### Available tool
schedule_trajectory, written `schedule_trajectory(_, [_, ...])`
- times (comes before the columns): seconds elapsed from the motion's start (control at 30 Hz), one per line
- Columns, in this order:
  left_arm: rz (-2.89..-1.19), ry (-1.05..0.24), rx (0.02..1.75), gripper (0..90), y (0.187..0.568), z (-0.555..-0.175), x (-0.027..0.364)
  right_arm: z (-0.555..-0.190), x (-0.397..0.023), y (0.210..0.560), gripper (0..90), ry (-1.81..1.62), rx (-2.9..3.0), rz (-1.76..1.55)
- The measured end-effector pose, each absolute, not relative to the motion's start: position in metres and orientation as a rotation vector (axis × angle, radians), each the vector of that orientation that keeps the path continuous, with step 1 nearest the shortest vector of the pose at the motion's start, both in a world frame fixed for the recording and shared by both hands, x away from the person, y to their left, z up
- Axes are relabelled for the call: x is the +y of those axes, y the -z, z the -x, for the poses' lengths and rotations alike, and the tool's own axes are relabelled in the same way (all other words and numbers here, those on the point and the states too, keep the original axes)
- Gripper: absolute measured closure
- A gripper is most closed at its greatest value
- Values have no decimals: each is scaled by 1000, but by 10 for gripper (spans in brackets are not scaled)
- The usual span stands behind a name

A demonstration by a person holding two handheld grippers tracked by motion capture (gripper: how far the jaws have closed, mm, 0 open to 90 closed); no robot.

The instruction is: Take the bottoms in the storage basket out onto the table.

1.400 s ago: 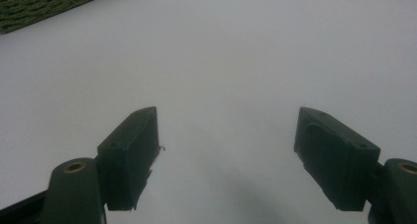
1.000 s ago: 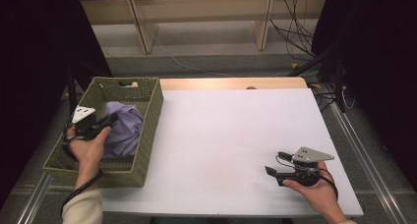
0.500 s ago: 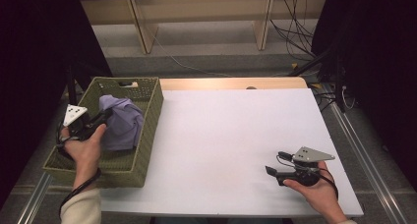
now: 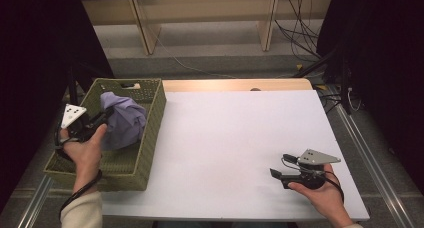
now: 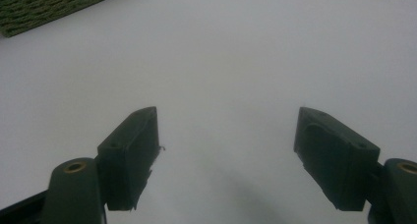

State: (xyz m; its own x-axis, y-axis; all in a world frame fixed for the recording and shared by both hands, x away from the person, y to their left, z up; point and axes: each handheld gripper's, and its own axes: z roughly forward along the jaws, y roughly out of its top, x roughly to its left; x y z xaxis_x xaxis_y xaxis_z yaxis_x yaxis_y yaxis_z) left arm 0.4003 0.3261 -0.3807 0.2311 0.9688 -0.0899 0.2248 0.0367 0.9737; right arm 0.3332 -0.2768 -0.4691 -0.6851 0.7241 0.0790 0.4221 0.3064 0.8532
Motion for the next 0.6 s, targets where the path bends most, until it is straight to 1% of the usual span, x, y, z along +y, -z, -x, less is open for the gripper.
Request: schedule_trajectory(0.6, [-1399, -909, 1195, 856, 365, -391, 326, -333, -278, 469, 260, -1330, 2246, -1042])
